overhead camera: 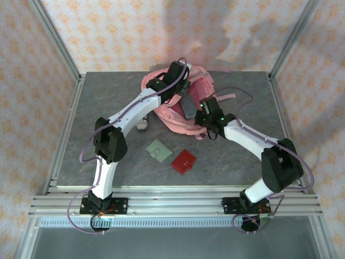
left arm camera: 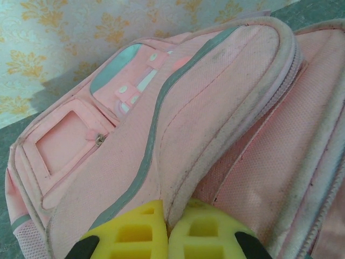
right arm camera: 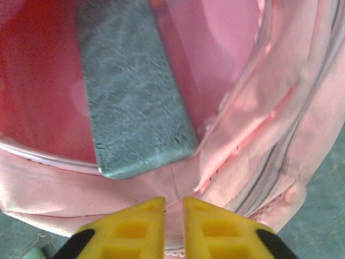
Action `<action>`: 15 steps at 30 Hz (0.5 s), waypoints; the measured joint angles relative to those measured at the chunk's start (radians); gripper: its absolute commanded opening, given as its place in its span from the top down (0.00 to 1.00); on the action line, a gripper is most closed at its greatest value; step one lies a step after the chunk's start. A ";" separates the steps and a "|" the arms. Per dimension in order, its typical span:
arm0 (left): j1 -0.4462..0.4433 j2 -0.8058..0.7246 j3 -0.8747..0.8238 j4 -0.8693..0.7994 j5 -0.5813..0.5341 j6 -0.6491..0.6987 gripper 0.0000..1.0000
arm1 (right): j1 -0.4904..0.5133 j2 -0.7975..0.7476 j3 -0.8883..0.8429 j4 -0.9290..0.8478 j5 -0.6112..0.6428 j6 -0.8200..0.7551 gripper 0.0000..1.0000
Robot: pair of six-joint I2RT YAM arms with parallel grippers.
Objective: Pack the student bag
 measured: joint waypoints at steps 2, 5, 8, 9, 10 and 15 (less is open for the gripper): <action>0.000 0.000 0.000 0.000 0.001 0.000 1.00 | 0.000 0.016 -0.015 0.019 -0.019 0.029 0.86; -0.002 0.000 0.000 0.000 0.004 0.000 1.00 | 0.000 0.054 -0.022 0.064 -0.042 0.066 0.86; -0.003 0.000 0.000 0.000 0.004 -0.001 1.00 | -0.004 0.104 -0.022 0.122 -0.058 0.098 0.86; -0.005 0.000 0.000 0.000 0.004 -0.001 1.00 | -0.008 0.123 -0.019 0.142 -0.061 0.108 0.85; -0.006 0.000 0.000 0.000 0.004 -0.002 1.00 | -0.013 0.144 -0.013 0.161 -0.064 0.119 0.85; -0.020 -0.004 -0.011 0.004 0.008 -0.018 1.00 | -0.050 0.224 0.005 0.297 -0.070 0.178 0.83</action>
